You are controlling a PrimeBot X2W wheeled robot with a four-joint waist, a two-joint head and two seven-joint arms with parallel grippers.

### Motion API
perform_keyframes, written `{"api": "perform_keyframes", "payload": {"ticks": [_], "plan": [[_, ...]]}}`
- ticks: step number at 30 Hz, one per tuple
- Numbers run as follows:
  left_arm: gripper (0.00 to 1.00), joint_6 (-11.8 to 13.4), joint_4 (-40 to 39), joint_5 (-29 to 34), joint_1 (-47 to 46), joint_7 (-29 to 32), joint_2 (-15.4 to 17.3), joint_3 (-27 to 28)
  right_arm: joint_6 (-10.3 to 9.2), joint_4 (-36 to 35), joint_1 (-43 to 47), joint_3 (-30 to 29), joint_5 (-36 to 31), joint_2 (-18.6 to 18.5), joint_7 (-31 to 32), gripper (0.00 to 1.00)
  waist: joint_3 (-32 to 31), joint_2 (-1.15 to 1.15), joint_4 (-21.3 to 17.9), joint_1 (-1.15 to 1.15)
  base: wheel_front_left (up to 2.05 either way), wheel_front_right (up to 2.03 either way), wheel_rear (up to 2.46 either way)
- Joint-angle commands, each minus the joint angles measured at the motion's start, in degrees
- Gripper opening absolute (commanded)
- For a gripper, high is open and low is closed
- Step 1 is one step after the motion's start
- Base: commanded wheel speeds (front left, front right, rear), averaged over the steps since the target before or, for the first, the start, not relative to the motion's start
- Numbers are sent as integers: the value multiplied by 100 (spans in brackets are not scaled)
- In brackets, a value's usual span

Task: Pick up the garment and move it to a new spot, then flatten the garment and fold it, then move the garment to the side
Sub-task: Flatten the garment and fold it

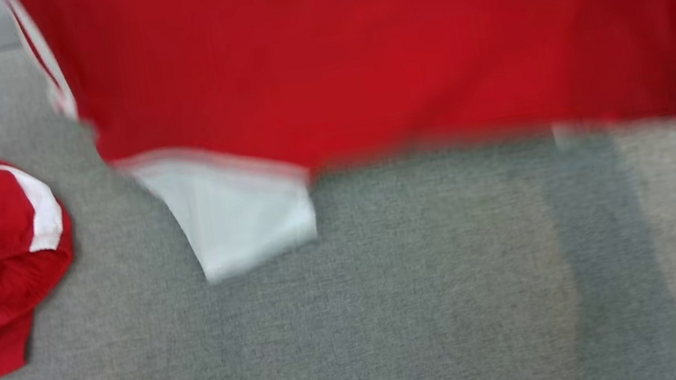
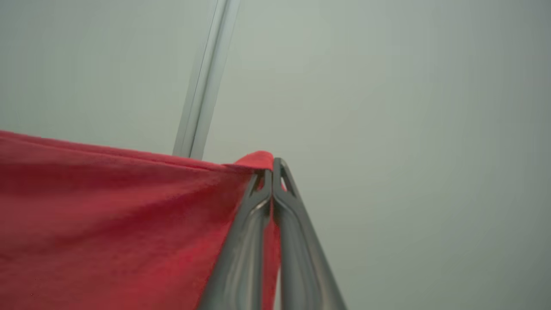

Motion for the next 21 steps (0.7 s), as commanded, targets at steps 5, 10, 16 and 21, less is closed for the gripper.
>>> {"api": "perform_keyframes", "payload": {"ticks": [5, 10, 16, 21], "plan": [[0, 187, 215, 32, -811, -155, -268, 337, -5, 779, -1168, -882, -435, 43, -229, 0, 540, -3, 289, -3, 0, 0, 0], [0, 76, 172, 111, -75, -155, -455, 502, -6, 1227, -731, -1244, -468, -6, -254, 0, 510, -3, 266, -3, 0, 0, 0], [0, -69, 618, -119, 1824, -155, -867, 693, -8, 1822, 961, -1276, 331, 208, -257, 0, 350, -3, 240, -3, 0, 0, 0], [0, -129, 1167, -224, 3304, -159, -1273, 788, -4, 2449, 2310, -240, 1949, 515, 35, 0, 119, -3, 191, -3, 0, 0, 0]]}}
